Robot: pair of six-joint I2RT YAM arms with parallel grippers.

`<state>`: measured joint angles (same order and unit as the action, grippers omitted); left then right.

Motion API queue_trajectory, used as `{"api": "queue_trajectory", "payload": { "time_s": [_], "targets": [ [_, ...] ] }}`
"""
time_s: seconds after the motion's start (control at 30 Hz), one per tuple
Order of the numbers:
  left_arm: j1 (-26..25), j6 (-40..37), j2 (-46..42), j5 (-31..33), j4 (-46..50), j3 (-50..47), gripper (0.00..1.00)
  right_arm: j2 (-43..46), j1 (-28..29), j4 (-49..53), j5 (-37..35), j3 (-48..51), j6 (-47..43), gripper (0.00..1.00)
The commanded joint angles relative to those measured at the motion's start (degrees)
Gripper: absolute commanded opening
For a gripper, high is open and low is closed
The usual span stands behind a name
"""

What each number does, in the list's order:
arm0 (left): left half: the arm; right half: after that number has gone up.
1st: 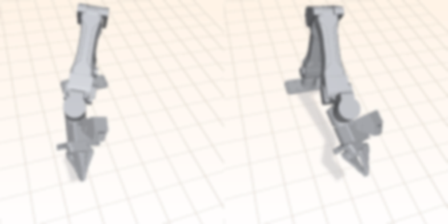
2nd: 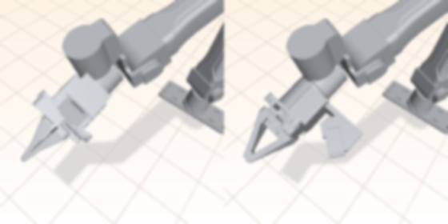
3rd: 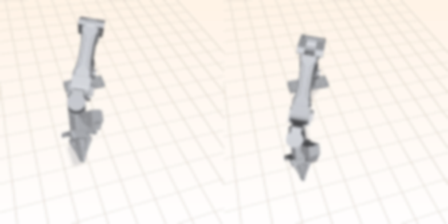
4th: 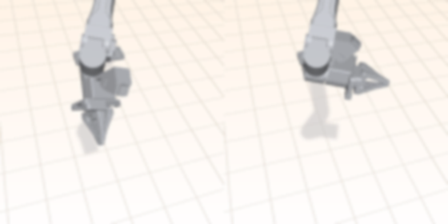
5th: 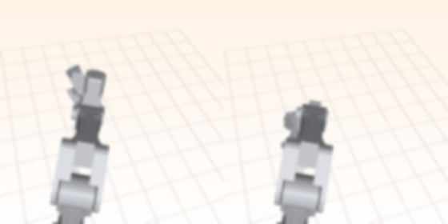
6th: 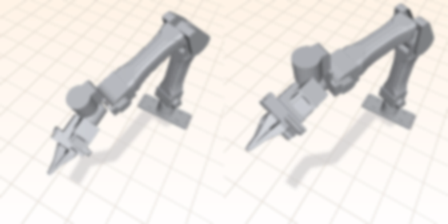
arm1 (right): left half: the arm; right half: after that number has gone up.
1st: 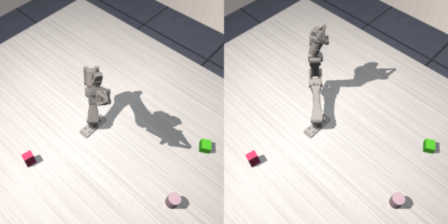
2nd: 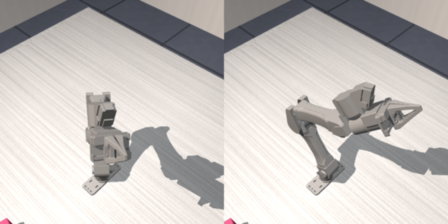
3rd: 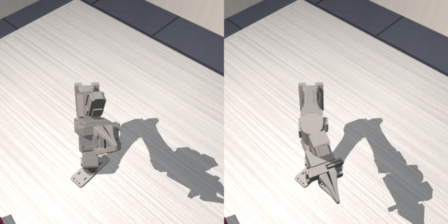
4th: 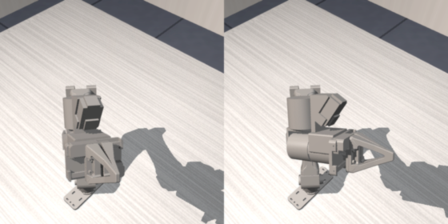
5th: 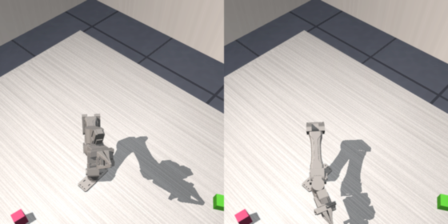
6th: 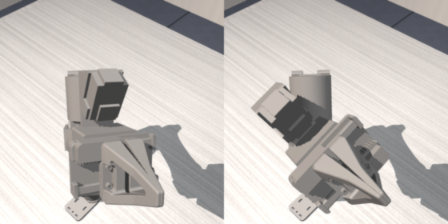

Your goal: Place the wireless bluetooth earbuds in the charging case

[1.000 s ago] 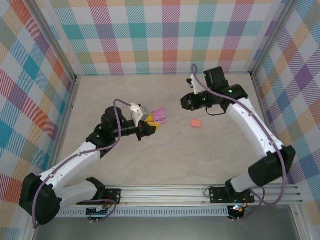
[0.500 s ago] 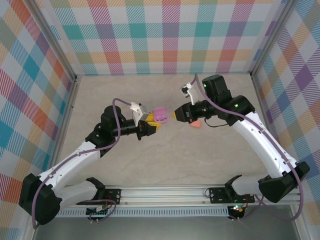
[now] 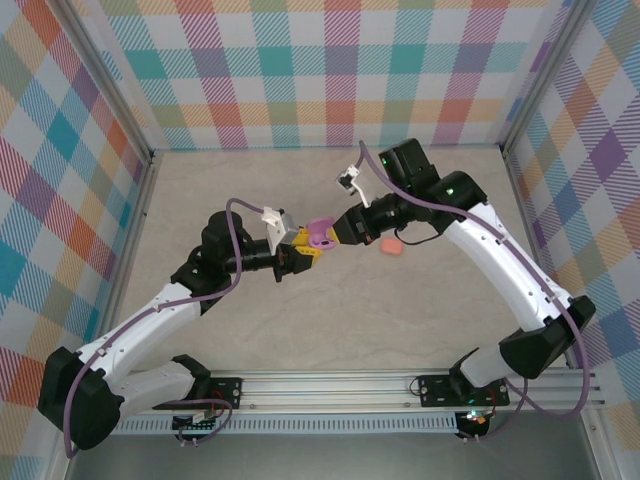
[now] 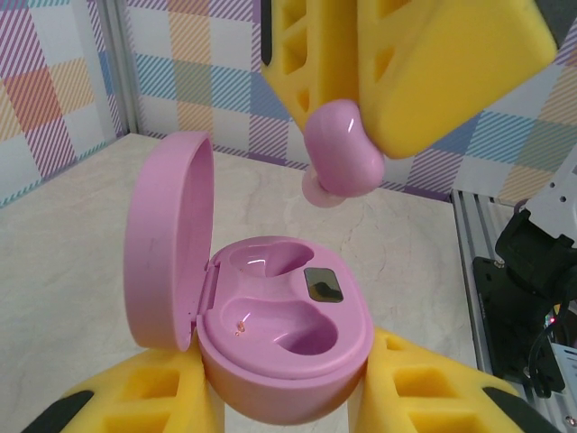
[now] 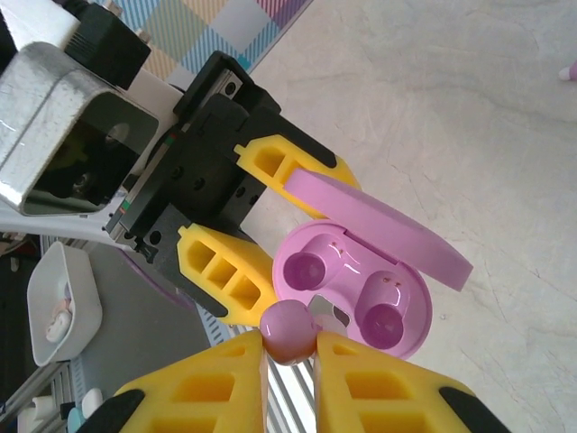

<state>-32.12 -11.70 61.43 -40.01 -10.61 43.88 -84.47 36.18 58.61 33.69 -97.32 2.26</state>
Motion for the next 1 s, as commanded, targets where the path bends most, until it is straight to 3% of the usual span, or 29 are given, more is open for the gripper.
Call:
{"api": "queue_trajectory", "payload": {
  "time_s": [0.0, 0.97],
  "targets": [
    [0.52, -1.32, 0.10, -1.82, -1.78, 1.82, 0.13, -1.45, 0.11, 5.83, 1.20, -2.44, -4.41, 0.19],
    [0.30, -1.05, -0.40, -3.56, -1.25, 2.18, 0.12, -7.17, 0.14, 11.07, -1.07, -7.69, -6.96, 0.23]
  ]
}}
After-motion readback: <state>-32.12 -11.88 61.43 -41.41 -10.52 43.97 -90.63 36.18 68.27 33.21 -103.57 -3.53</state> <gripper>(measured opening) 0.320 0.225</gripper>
